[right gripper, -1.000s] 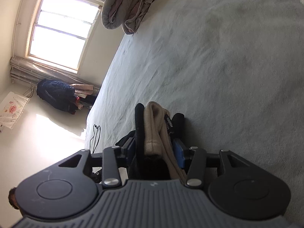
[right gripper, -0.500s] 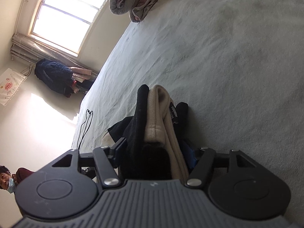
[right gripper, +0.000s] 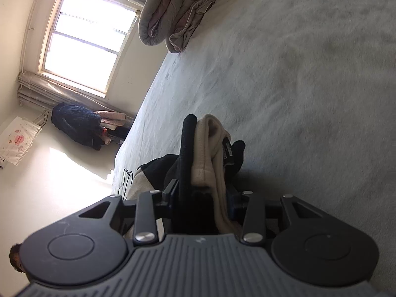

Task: Fold clothes

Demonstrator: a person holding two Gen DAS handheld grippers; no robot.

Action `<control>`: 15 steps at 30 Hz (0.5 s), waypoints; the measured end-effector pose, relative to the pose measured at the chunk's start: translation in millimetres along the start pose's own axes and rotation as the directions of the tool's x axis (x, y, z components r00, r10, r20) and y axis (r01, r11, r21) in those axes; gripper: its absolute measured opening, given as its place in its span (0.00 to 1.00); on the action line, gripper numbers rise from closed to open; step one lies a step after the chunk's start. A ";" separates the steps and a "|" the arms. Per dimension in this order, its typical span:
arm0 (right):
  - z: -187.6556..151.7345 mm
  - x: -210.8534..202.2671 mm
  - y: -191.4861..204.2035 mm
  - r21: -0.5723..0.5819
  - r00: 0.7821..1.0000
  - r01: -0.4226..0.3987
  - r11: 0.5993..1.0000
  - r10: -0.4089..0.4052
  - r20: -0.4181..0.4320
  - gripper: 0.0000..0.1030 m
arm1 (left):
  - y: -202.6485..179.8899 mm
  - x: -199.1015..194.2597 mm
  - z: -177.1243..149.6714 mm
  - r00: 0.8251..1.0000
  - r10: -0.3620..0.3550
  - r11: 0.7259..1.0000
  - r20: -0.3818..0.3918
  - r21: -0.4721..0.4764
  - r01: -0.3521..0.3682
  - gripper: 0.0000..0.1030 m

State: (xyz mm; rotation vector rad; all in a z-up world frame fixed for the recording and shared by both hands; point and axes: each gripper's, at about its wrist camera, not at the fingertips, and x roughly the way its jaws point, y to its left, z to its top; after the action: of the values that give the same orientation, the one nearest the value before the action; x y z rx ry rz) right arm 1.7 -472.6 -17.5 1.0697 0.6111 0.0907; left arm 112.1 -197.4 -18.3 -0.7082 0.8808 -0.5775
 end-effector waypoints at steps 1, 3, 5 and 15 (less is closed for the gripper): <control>8.4 0.2 -0.6 -0.010 1.000 0.008 1.000 -0.008 0.014 0.40 | -5.6 10.5 2.1 1.000 -0.005 1.000 -0.005 0.007 0.005 0.45; 25.1 0.6 -1.8 -0.029 0.999 0.026 0.999 -0.025 0.041 0.40 | -16.2 31.9 6.5 1.000 -0.015 1.000 -0.013 0.020 0.015 0.45; 41.9 0.9 -2.9 -0.048 0.997 0.044 0.998 -0.040 0.069 0.40 | -26.4 53.8 12.0 1.000 -0.026 0.999 -0.012 0.029 0.026 0.45; 122.5 7.7 -14.0 -0.128 0.976 0.125 0.984 -0.098 0.197 0.40 | -73.8 146.7 40.0 0.998 -0.053 0.996 0.021 0.075 0.051 0.46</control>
State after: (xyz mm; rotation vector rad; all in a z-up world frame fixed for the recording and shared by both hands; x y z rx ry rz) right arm 67.5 -573.9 8.2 0.8943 0.4841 -0.0656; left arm 209.4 -335.5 -15.9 -0.6700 0.8172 -0.6443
